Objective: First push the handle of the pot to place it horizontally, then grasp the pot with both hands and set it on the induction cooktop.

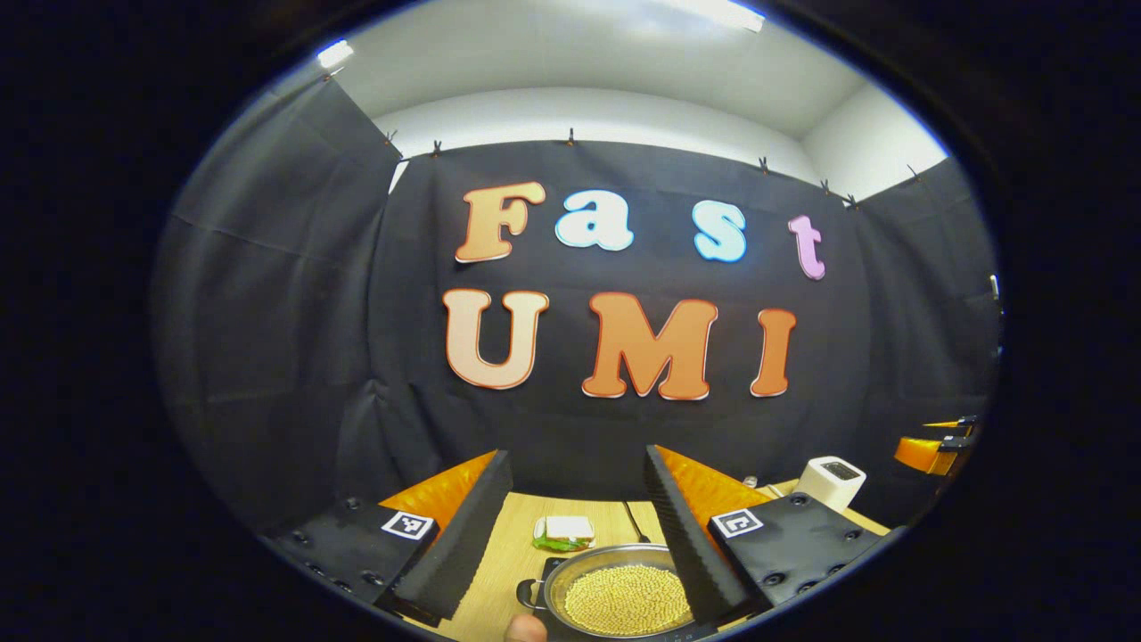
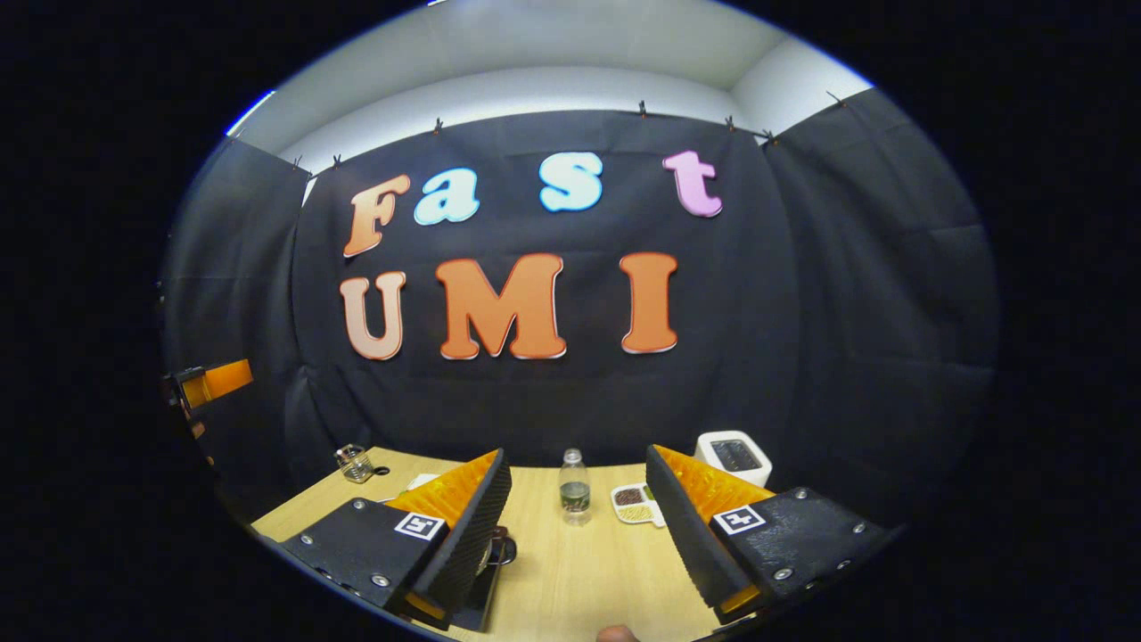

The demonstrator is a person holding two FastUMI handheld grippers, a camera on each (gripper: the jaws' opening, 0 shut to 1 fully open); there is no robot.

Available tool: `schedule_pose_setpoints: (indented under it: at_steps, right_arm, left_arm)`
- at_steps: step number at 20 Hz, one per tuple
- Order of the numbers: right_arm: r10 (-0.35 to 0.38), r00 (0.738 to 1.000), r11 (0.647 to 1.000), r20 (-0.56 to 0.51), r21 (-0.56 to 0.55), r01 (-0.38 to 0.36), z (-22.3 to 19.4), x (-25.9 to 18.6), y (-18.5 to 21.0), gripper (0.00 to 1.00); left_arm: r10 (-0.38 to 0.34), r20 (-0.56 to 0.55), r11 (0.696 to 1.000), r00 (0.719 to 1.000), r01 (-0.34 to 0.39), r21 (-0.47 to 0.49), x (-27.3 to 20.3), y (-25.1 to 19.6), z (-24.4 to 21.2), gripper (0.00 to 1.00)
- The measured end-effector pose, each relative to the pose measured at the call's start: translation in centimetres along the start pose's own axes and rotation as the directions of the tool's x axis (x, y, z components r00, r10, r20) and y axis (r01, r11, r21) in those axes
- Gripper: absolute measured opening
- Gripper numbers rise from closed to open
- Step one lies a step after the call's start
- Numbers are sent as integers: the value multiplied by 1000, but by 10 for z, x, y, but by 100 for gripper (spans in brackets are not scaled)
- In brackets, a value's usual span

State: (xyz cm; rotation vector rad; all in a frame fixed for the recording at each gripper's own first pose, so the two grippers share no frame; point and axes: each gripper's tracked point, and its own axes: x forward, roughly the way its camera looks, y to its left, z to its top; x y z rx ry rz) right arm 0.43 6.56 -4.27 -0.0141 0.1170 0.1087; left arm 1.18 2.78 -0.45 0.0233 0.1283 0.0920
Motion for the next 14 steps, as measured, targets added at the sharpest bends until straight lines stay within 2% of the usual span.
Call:
schedule_pose_setpoints:
  at_steps: [4,5,6,9,14]
  right_arm:
    - [-34,998,999,59,11,33,24,-29,-26,94]
    - [-34,997,999,66,20,33,26,-32,-30,94]
    - [-41,997,999,70,27,40,26,-33,-35,94]
    - [-56,996,998,66,32,54,21,-31,-45,94]
    - [-56,997,998,62,38,53,15,-34,-52,94]
  left_arm:
    - [21,70,1000,997,-20,-15,-22,11,29,96]
    - [21,73,1000,997,-20,-16,-27,10,30,99]
    - [19,70,1000,997,-18,-14,-30,8,29,96]
    - [-8,57,1000,998,9,-28,-32,4,25,99]
    - [-2,30,999,1000,4,-48,-30,5,22,96]
